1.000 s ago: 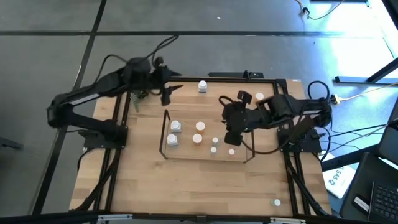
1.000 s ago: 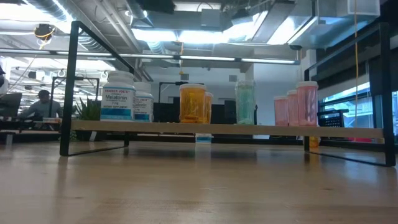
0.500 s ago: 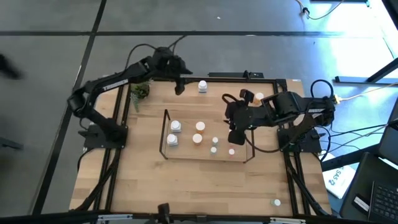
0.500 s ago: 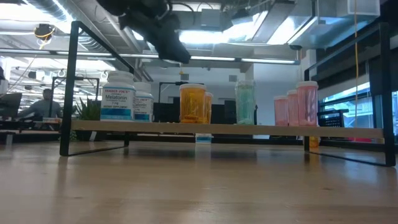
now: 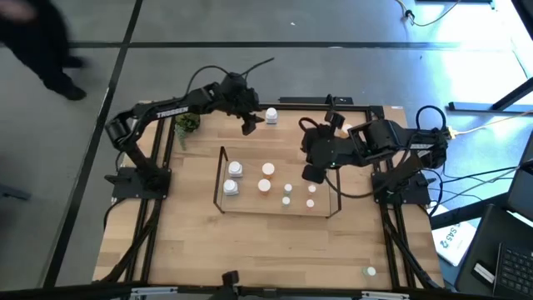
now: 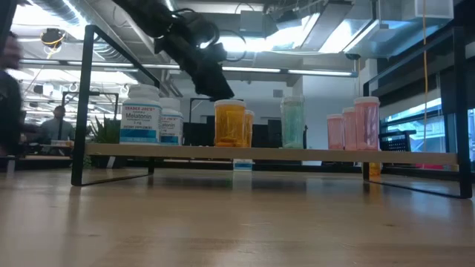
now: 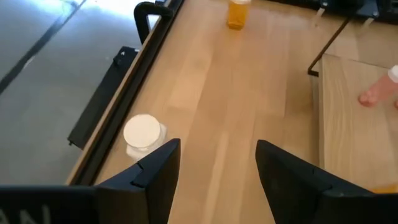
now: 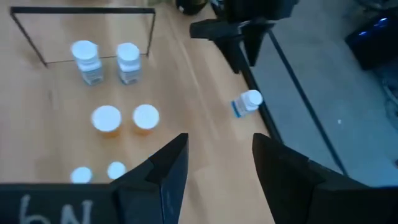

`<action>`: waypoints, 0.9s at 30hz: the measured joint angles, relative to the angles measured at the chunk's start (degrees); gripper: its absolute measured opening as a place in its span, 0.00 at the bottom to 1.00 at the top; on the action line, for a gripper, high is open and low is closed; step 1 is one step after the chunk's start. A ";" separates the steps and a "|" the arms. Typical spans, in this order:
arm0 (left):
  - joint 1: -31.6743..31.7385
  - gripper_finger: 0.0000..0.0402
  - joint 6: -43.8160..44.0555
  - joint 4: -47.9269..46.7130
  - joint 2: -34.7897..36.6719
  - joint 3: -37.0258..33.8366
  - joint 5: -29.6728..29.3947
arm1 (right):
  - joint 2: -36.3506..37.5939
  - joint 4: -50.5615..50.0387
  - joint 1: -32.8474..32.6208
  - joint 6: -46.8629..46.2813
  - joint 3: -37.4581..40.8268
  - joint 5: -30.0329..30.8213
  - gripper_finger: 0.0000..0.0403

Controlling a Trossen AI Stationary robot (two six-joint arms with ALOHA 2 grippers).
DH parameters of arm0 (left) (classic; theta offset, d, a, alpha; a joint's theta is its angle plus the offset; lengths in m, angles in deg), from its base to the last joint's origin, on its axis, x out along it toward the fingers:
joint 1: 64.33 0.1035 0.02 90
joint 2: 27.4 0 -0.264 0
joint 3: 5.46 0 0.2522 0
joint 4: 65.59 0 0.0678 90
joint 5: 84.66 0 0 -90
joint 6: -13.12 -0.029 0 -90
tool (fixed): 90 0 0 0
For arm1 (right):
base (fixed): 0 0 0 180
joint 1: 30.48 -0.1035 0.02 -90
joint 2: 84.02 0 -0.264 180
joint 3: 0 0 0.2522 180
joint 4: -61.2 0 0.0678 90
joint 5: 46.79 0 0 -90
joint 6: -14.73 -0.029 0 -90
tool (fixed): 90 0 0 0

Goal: Pick and place medicine bottles onto shelf by color
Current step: Put the white pill bottle on the shelf aligned with the other white pill bottle

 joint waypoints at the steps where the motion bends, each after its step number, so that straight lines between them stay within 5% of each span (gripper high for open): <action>1: 0.00 0.51 0.27 -0.09 -0.16 0.00 -0.04 | 0.00 -0.20 0.31 0.13 0.00 0.45 0.45; 13: -0.99 0.51 -0.85 1.37 -1.48 0.10 -2.62 | 0.00 -5.38 9.10 9.37 0.00 1.31 0.45; 27: -1.36 0.51 -4.27 9.73 -11.55 0.03 -4.93 | 0.00 -0.29 25.35 24.00 0.00 -17.80 0.45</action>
